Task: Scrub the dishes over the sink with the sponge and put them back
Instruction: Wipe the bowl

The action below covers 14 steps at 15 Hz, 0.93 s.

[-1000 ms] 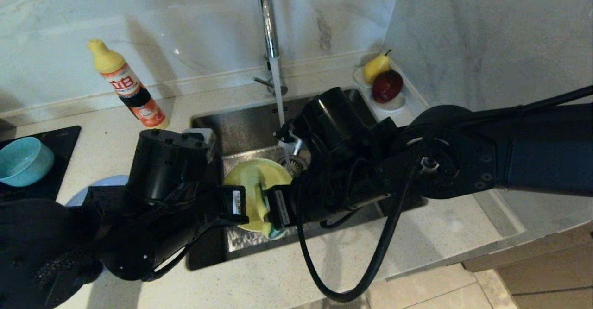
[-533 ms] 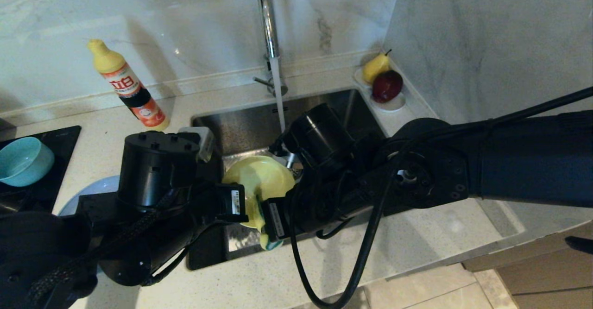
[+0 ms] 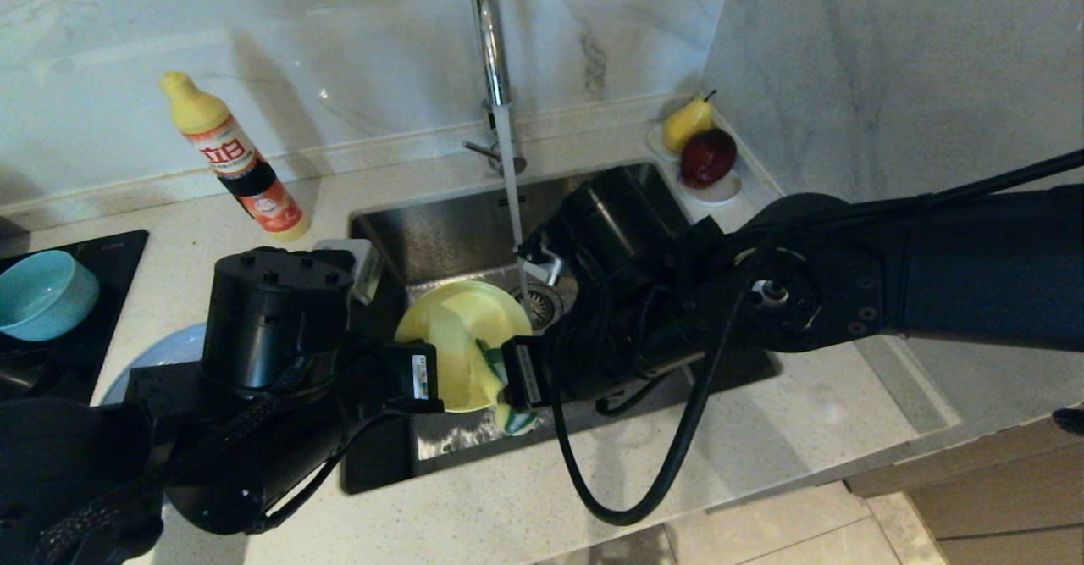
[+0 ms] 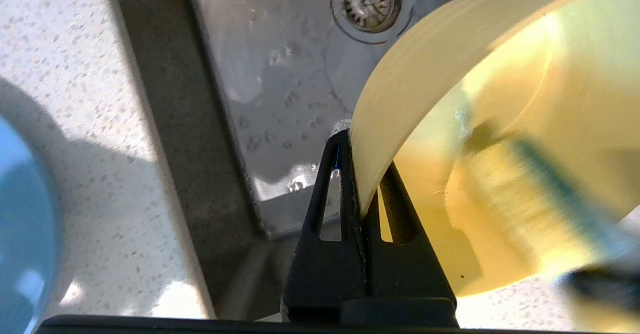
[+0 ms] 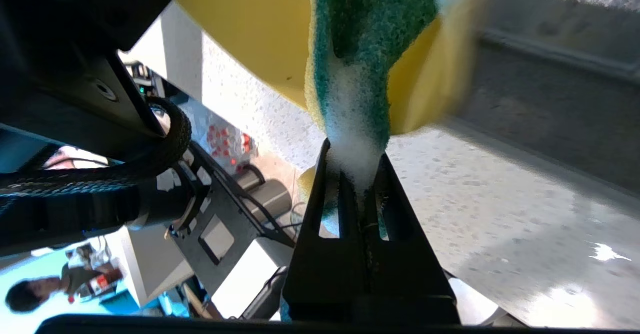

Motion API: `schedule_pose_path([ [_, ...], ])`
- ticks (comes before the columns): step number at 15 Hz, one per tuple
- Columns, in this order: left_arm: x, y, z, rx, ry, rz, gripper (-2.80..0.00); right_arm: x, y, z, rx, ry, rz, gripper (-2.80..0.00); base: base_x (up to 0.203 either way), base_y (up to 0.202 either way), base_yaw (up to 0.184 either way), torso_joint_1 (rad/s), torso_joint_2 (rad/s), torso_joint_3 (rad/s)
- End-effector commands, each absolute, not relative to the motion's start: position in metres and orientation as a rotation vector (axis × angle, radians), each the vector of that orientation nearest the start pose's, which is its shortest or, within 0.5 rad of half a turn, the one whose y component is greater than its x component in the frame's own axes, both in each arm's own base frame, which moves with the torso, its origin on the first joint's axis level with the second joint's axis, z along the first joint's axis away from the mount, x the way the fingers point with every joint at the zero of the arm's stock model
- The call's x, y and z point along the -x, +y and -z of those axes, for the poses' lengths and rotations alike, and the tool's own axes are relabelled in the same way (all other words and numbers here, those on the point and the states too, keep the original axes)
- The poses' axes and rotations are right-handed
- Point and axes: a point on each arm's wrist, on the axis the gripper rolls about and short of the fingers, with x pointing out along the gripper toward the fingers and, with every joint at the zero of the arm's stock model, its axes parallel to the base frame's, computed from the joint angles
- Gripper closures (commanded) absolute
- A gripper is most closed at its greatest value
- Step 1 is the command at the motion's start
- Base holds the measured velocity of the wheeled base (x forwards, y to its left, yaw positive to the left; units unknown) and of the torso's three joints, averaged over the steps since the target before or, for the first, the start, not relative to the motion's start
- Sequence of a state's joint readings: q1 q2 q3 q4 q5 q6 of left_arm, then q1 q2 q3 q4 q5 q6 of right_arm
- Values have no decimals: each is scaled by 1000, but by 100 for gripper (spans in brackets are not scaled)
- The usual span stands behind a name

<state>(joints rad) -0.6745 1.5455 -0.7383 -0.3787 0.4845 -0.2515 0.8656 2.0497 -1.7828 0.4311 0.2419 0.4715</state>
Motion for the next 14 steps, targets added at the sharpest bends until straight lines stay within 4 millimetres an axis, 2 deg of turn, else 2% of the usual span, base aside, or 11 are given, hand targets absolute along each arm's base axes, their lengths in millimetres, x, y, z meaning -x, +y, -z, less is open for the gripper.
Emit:
schedule_pose_path([
  [1,-208,-153,-184,11,379,141,0,-258,304,-238,-198,904,-863,0,0,0,0,0,0,0],
  [4,-207,-152,-182,6,384,140,0,-261,300,-245,-210,886,-860,0,0,0,0,0,0,0],
  [9,-198,-148,-173,-54,359,176,0,-269,305,-264,-275,828,-867,0,0,0,0,0,0,0],
  [14,-190,-155,-169,-57,337,238,0,-270,306,-264,-282,823,-872,0,0,0,0,0,0,0],
])
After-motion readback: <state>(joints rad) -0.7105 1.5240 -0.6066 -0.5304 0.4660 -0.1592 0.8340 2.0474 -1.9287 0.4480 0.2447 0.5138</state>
